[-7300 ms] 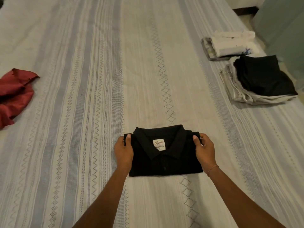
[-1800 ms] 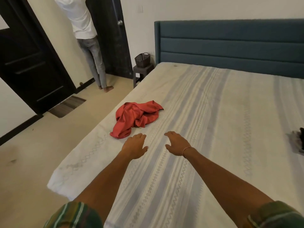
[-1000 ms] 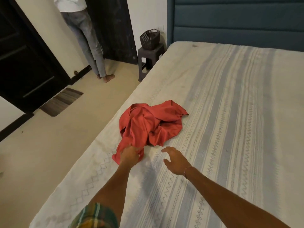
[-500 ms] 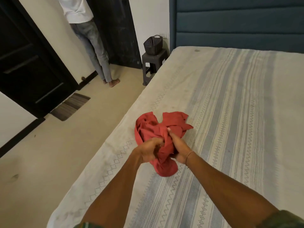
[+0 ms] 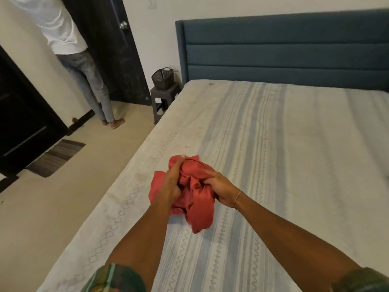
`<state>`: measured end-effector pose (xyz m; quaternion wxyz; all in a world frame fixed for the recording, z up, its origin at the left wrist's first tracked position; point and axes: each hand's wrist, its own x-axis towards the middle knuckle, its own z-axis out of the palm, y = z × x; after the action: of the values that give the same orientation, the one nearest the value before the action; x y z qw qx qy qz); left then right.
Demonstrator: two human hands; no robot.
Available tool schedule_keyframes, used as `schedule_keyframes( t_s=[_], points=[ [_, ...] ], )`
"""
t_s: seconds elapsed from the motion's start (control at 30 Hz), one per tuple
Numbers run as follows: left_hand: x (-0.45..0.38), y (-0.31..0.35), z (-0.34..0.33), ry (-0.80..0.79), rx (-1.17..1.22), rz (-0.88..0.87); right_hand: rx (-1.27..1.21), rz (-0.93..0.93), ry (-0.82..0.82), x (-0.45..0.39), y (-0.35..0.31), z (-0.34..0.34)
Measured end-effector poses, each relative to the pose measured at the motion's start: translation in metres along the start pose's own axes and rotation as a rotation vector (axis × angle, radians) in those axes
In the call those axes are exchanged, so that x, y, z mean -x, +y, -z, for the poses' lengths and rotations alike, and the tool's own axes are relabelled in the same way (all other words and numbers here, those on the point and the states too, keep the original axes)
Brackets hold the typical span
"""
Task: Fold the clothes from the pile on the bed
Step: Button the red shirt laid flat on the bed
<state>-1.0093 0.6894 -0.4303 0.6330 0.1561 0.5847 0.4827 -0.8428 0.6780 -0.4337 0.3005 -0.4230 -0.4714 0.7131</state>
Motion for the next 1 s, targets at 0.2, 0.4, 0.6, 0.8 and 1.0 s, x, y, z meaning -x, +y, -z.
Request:
schedule_keyframes(
  t_s=[0.2,0.4,0.6,0.8,1.0],
  points=[
    [0.068,-0.001,-0.083,-0.081,-0.154,-0.22,0.321,-0.102,-0.204,0.093,-0.025,0.073],
    [0.141,0.007,-0.154,-0.303,-0.325,-0.281,0.048,-0.022,0.134,0.158,-0.061,0.125],
    [0.204,0.012,-0.226,-0.409,-0.473,-0.316,-0.296,0.276,0.279,0.219,-0.104,0.161],
    [0.233,0.004,-0.253,-0.256,-0.505,-0.544,-0.267,0.46,0.492,0.27,-0.156,0.209],
    [0.265,0.003,-0.298,-0.12,-0.537,-0.836,0.205,0.553,0.594,0.323,-0.171,0.238]
  ],
)
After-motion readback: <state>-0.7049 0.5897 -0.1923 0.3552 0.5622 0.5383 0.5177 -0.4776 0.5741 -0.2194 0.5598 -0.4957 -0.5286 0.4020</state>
